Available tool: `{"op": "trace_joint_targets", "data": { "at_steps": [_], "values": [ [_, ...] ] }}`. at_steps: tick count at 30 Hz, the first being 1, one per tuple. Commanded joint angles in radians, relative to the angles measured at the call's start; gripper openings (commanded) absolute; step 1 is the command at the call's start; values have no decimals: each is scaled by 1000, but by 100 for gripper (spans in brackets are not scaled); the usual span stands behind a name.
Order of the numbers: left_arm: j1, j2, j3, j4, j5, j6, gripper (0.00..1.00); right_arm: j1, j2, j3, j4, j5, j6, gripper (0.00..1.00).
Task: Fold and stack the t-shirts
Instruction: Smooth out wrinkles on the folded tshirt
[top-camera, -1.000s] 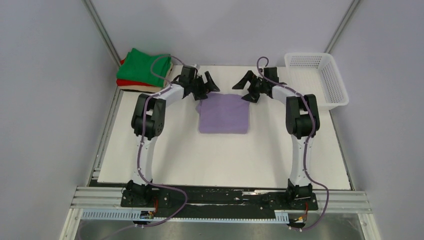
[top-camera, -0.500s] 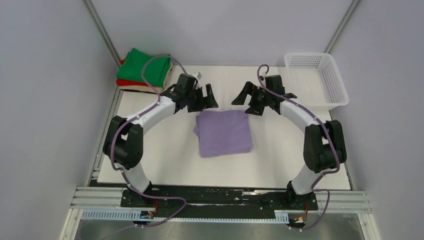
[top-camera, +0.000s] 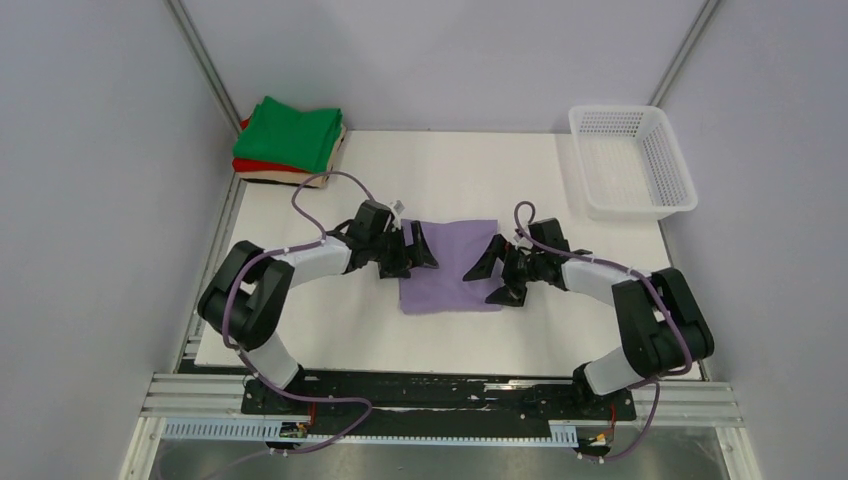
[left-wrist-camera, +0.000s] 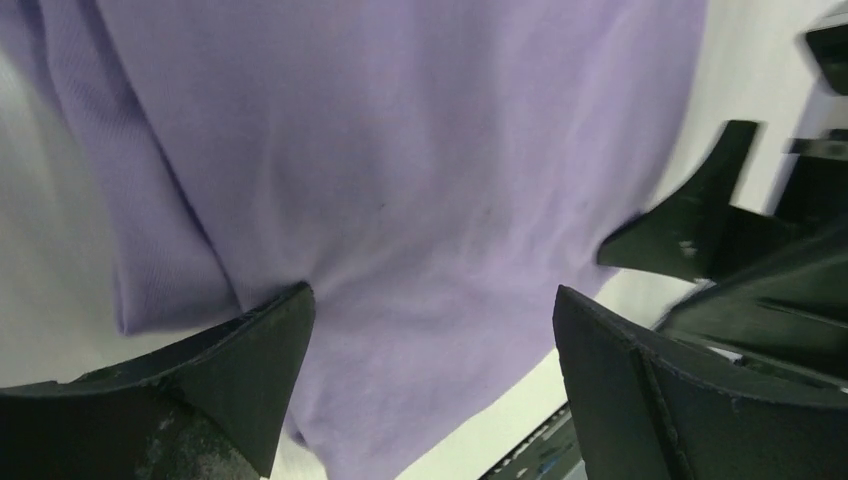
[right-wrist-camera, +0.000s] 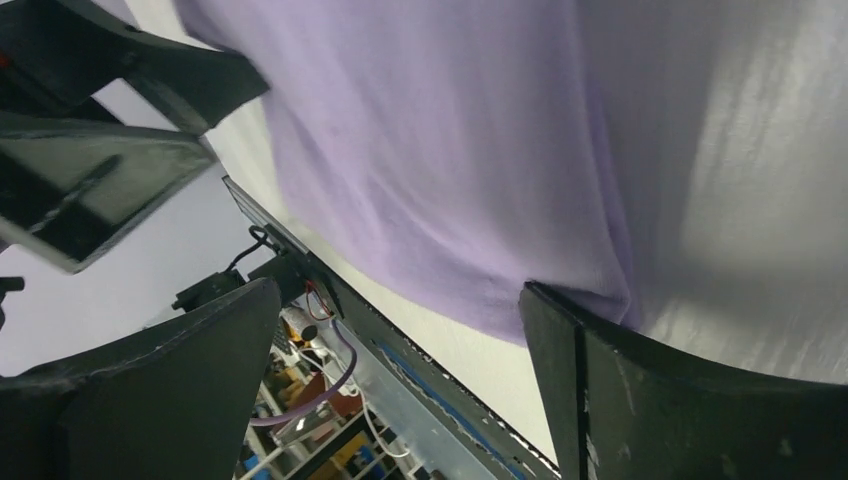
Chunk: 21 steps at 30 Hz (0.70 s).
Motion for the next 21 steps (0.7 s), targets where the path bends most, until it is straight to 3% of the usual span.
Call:
{"op": "trace_joint_targets", "data": {
  "at_steps": [1, 6, 13, 17, 21],
  "values": [
    [8, 63, 11, 74, -22, -33, 100, -9, 77, -49, 82, 11, 34, 100],
    [11, 40, -23, 17, -71, -13, 100, -22, 83, -91, -2, 186, -17, 100],
    [9, -140, -6, -32, -34, 29, 100, -16, -146, -7, -44, 101, -118, 100],
    [9, -211, 66, -189, -157, 72, 100, -17, -326, 33, -79, 127, -143, 100],
    [10, -173, 148, -346, -346, 84, 100, -20, -444, 52, -139, 244, -152, 100]
  ]
}}
